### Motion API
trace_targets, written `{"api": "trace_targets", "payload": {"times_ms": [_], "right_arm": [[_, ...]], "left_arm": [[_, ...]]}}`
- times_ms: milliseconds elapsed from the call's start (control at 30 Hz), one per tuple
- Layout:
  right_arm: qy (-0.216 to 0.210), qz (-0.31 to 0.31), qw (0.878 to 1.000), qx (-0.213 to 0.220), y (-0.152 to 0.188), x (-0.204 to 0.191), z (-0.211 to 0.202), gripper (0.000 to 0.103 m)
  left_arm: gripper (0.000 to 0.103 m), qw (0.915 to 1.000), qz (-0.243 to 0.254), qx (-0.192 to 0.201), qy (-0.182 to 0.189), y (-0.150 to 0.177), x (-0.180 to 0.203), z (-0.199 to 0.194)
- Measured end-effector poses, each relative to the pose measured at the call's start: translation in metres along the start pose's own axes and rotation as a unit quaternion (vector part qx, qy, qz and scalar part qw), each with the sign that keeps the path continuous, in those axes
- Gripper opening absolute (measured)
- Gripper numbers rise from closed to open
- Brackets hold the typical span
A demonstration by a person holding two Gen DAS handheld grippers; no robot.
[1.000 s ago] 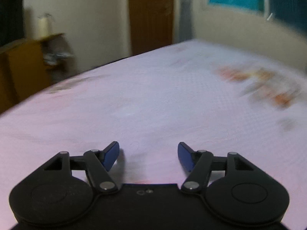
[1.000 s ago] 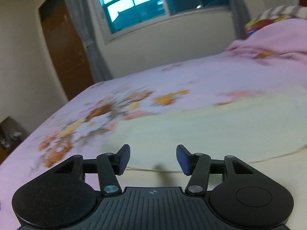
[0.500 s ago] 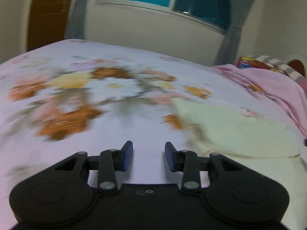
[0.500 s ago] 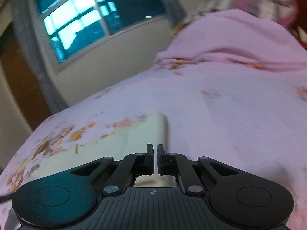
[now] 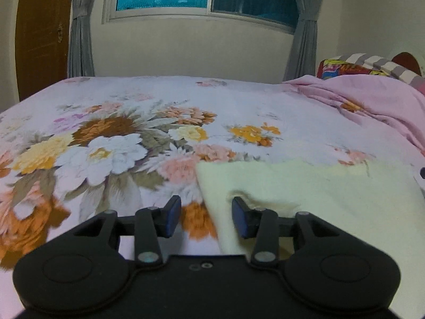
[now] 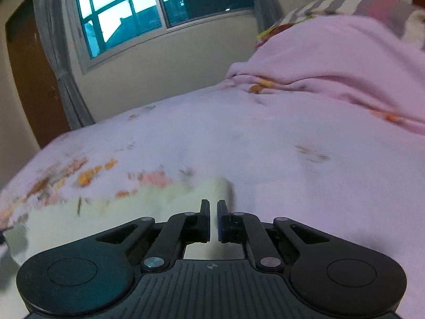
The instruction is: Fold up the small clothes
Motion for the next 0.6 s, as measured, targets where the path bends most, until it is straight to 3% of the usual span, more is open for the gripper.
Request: {"api": "trace_targets", "payload": {"times_ms": [133, 200, 267, 367, 467, 533, 600], "right_arm": [[0.024, 0.006, 0.997, -0.078, 0.000, 0.013, 0.067, 0.005], [0.024, 0.020, 0.997, -0.076, 0.001, 0.019, 0.074, 0.005], [0.024, 0.026, 0.996, -0.079, -0.003, 0.019, 0.066, 0.005], [0.001, -0.009, 1.000, -0.030, -0.012, 0.002, 0.031, 0.006], [-0.025, -0.027, 0.999, -0.024, -0.006, -0.012, 0.010, 0.006], [-0.041, -0.025, 0.998, -0.031, 0.003, -0.019, 0.004, 0.006], [-0.052, -0.037, 0.997, -0.045, 0.016, -0.027, 0.003, 0.006]], "left_arm": [[0.050, 0.9993, -0.003, -0.035, -0.012, -0.002, 0.000, 0.038], [0.054, 0.9991, -0.011, -0.039, -0.012, -0.004, -0.005, 0.042], [0.050, 0.9989, -0.023, -0.039, -0.014, -0.008, -0.010, 0.035], [0.051, 0.9994, -0.023, 0.020, -0.015, -0.020, -0.012, -0.005], [0.051, 0.9943, -0.061, 0.087, -0.007, -0.033, -0.012, -0.046], [0.052, 0.9944, -0.061, 0.085, 0.015, -0.032, -0.001, -0.054], [0.054, 0.9990, -0.021, 0.040, 0.005, -0.017, 0.016, -0.041]]}}
Point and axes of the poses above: each gripper's, at about its wrist camera, not at the fingertips, and z roughly the way its jaws point, x to its right, y to its underside, the point moved 5 cm from there along z, roughly the way its jaws point, and after that the axes turned 11 degrees about -z, right-handed, at the moved point
